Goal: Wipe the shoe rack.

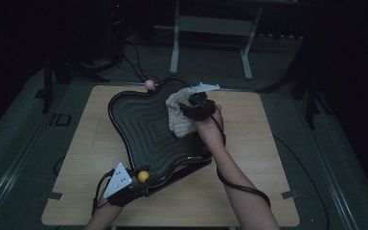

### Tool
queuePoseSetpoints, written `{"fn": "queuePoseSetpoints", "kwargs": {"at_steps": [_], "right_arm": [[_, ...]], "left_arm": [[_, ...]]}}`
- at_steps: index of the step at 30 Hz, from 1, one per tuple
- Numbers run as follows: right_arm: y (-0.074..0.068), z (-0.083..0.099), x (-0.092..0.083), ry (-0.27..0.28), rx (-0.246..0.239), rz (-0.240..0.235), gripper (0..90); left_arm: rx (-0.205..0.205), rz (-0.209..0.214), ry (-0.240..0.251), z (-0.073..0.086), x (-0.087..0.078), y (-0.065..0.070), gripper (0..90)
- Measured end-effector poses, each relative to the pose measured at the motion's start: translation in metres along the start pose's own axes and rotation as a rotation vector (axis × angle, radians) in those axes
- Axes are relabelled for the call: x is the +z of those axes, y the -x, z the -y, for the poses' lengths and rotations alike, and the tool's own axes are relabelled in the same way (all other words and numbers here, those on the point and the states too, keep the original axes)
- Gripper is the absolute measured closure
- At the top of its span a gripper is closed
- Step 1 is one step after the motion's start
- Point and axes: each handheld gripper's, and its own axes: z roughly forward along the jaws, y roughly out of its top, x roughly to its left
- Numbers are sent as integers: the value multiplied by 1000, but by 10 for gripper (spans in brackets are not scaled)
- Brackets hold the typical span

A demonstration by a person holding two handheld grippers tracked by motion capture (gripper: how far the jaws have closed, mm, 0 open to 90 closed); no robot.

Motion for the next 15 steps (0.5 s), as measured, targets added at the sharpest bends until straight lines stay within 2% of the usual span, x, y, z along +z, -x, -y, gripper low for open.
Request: {"fn": "queuePoseSetpoints", "kwargs": {"at_steps": [6, 15], "right_arm": [[-2, 14, -8, -20, 13, -12, 666], [-4, 32, -20, -49, -8, -11, 667]], "left_arm": [[0, -2, 0, 0, 0, 0, 595], [0, -2, 1, 0, 0, 0, 595]]}}
